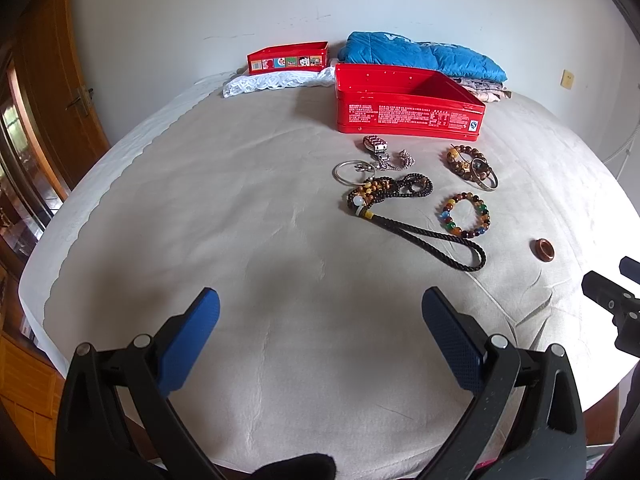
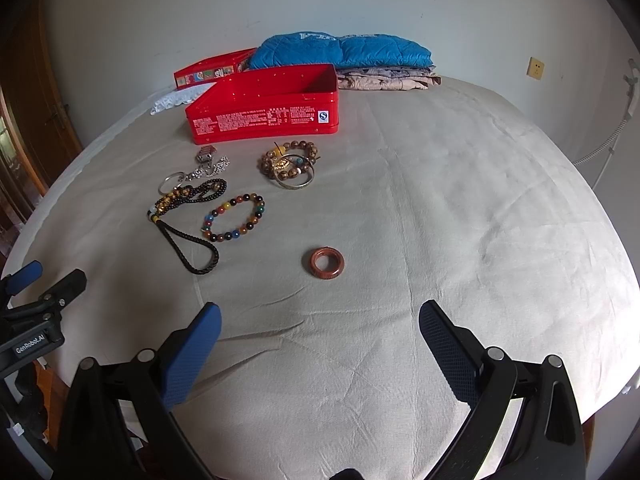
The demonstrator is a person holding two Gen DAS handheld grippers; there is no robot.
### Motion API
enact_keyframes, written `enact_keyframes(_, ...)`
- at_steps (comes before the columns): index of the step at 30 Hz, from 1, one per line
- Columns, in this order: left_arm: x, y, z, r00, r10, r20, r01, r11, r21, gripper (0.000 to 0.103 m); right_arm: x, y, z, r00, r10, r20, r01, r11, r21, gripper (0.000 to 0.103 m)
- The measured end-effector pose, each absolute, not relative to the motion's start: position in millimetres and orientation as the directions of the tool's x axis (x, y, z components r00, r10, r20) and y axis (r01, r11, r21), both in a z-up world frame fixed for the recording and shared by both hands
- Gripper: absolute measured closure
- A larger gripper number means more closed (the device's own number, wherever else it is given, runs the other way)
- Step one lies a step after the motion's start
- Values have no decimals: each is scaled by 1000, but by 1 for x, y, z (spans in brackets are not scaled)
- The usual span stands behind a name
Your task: Organize jewelry
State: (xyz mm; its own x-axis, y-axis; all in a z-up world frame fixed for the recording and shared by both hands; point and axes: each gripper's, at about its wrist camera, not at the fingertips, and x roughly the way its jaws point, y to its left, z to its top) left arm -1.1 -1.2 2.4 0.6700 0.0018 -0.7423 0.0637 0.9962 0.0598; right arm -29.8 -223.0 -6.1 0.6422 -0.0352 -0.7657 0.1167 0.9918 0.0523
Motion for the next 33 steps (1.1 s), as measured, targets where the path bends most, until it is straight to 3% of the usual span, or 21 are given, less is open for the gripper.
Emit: enact_keyframes(33,1,7,0,666,-1,-746,64,996,56,3,-28,-222,-8,638,-37,-769,119,992,51,4)
